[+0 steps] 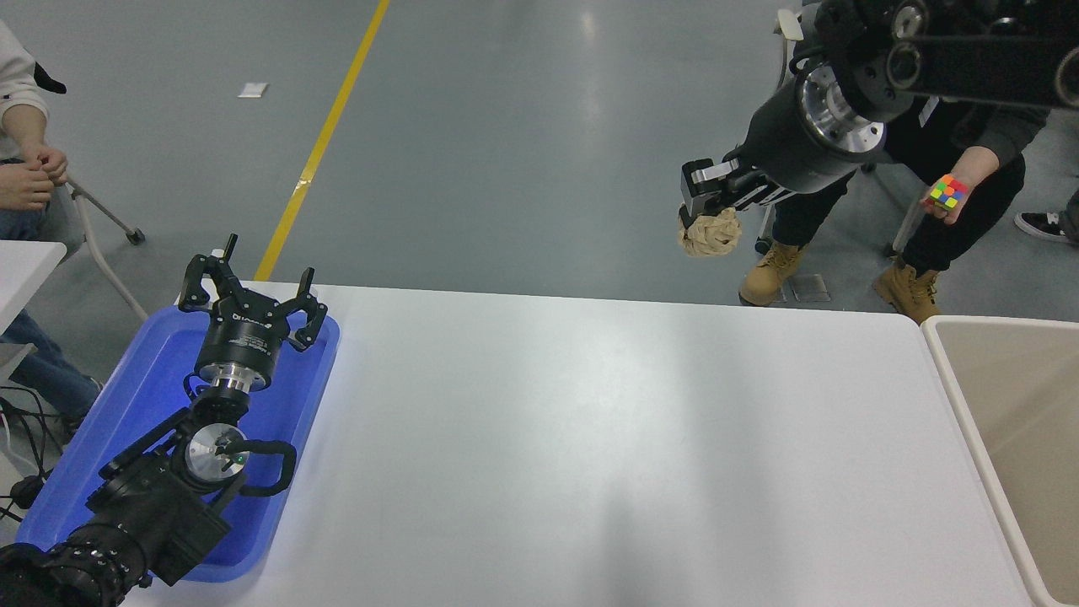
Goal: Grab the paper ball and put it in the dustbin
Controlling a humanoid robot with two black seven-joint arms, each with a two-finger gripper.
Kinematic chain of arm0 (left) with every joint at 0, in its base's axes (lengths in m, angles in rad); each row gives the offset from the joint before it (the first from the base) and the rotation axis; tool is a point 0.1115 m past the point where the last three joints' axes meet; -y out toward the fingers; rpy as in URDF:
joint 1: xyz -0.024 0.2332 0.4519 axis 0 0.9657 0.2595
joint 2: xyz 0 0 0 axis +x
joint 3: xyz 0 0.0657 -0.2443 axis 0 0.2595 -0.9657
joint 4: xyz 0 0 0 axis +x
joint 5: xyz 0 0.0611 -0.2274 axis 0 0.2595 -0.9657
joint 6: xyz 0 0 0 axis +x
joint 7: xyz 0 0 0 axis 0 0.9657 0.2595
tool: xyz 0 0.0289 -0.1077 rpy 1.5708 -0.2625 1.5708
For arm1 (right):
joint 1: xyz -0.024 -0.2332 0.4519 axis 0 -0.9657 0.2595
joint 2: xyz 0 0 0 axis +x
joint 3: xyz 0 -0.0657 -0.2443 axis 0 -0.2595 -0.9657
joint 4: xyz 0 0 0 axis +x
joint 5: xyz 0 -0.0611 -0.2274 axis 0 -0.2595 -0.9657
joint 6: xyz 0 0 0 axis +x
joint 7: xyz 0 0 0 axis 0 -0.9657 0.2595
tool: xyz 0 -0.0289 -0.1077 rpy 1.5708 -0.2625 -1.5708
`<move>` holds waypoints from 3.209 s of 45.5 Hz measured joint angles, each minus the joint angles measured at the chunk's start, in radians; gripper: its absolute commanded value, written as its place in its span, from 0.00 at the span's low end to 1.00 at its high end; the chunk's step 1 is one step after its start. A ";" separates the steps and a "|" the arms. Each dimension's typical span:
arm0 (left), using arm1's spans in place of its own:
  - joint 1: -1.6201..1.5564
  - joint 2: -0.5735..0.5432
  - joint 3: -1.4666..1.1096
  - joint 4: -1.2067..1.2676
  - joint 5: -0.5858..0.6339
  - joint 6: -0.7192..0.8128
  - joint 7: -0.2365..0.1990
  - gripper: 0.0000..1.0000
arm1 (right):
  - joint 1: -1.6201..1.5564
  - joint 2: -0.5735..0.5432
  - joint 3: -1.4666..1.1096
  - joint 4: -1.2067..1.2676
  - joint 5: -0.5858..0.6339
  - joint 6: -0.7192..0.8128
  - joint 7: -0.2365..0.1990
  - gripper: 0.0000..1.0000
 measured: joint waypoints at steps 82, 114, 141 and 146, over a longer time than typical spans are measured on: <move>0.000 0.000 0.000 0.000 0.000 0.000 0.000 1.00 | -1.305 -0.423 0.113 -0.947 0.107 -0.359 -0.012 0.07; 0.000 0.000 0.000 0.000 0.000 0.000 0.000 1.00 | -1.371 -0.410 0.206 -0.945 0.131 -0.401 -0.010 1.00; 0.000 0.000 0.000 0.000 0.000 0.000 0.000 1.00 | -1.277 -0.407 0.213 -0.932 0.132 -0.396 -0.009 1.00; 0.000 0.000 0.000 0.000 0.000 0.000 0.000 1.00 | -1.234 -0.401 0.213 -0.930 0.132 -0.394 -0.009 1.00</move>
